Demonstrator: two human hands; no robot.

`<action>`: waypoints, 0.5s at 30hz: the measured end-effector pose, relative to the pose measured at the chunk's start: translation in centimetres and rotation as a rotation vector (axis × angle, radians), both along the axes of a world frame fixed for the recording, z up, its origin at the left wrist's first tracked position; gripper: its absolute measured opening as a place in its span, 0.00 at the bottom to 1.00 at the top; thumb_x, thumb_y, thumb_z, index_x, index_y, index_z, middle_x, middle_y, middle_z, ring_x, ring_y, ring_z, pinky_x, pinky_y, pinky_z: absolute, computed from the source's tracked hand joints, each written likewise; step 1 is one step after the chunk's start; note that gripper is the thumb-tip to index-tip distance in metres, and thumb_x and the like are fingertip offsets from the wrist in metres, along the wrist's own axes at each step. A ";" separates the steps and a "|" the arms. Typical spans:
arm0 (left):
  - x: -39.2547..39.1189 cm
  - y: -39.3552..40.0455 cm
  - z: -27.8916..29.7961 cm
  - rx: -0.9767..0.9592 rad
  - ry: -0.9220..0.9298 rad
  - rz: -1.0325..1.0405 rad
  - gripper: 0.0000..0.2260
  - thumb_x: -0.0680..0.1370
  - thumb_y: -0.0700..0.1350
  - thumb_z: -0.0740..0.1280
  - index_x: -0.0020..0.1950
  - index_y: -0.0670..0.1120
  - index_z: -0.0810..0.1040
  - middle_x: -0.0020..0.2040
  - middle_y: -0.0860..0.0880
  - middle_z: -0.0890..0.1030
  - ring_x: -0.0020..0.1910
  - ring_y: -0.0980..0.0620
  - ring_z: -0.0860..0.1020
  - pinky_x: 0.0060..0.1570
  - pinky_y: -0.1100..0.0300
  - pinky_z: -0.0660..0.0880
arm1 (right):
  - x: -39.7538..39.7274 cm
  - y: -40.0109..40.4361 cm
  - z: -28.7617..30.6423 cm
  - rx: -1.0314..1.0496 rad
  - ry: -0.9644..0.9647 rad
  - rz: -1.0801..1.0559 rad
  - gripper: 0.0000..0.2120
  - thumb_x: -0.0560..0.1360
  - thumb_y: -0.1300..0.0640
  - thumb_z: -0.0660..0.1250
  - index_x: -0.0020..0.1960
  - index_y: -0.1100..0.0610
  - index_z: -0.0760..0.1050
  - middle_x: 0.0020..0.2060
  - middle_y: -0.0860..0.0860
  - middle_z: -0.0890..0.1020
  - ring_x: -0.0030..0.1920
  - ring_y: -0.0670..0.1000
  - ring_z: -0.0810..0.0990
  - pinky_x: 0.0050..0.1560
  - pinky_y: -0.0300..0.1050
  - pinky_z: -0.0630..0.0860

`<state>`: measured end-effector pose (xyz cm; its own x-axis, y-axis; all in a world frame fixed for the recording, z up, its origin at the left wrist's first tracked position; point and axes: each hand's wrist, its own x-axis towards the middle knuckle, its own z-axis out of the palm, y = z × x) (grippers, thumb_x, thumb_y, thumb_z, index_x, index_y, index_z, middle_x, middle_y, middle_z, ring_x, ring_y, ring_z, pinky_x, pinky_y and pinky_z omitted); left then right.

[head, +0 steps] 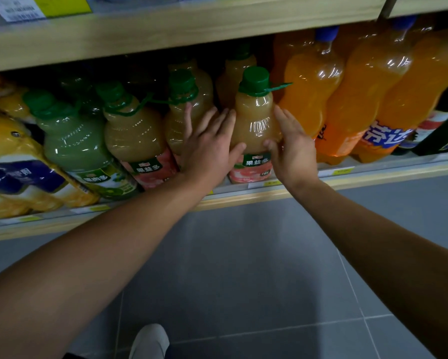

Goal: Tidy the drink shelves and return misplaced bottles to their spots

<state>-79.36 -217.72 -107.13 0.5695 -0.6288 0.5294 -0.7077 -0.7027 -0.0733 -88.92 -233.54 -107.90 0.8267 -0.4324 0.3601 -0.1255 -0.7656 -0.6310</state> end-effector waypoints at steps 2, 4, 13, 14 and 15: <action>-0.2 -0.1 -0.1 -0.028 -0.003 -0.010 0.28 0.78 0.58 0.63 0.72 0.42 0.72 0.68 0.45 0.78 0.71 0.46 0.70 0.75 0.39 0.43 | 0.3 0.0 0.0 -0.030 -0.014 -0.009 0.29 0.78 0.61 0.67 0.77 0.58 0.63 0.74 0.58 0.69 0.74 0.56 0.67 0.70 0.36 0.58; -0.4 -0.3 -0.4 -0.047 -0.008 -0.007 0.28 0.78 0.57 0.63 0.71 0.41 0.72 0.67 0.45 0.78 0.71 0.47 0.71 0.75 0.37 0.44 | 0.5 -0.6 0.0 -0.058 -0.016 0.011 0.28 0.78 0.61 0.67 0.77 0.58 0.64 0.73 0.57 0.70 0.72 0.57 0.70 0.71 0.40 0.62; -0.6 -1.0 -1.0 -0.095 -0.006 -0.020 0.27 0.76 0.56 0.66 0.70 0.41 0.74 0.66 0.45 0.79 0.69 0.47 0.73 0.75 0.40 0.48 | 0.6 -1.9 0.6 -0.178 0.051 0.020 0.30 0.78 0.60 0.67 0.78 0.54 0.62 0.73 0.52 0.71 0.67 0.61 0.74 0.67 0.53 0.71; -0.6 -0.9 -0.8 -0.085 -0.013 -0.017 0.27 0.76 0.57 0.66 0.70 0.42 0.75 0.66 0.45 0.79 0.69 0.46 0.73 0.75 0.40 0.48 | 0.4 -1.7 0.6 -0.177 0.059 0.026 0.30 0.78 0.61 0.67 0.78 0.55 0.62 0.74 0.53 0.70 0.67 0.62 0.73 0.68 0.53 0.69; -0.5 -0.8 -0.7 -0.075 -0.014 -0.015 0.27 0.75 0.57 0.66 0.69 0.42 0.75 0.66 0.45 0.79 0.69 0.46 0.73 0.75 0.41 0.48 | 0.3 -1.6 0.5 -0.174 0.070 0.032 0.31 0.78 0.61 0.67 0.78 0.55 0.61 0.74 0.54 0.69 0.67 0.62 0.72 0.68 0.52 0.68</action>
<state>-79.88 -218.49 -107.80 0.5531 -0.5950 0.5832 -0.7171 -0.6963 -0.0303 -88.65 -235.19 -107.39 0.8644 -0.3422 0.3685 -0.1384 -0.8664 -0.4798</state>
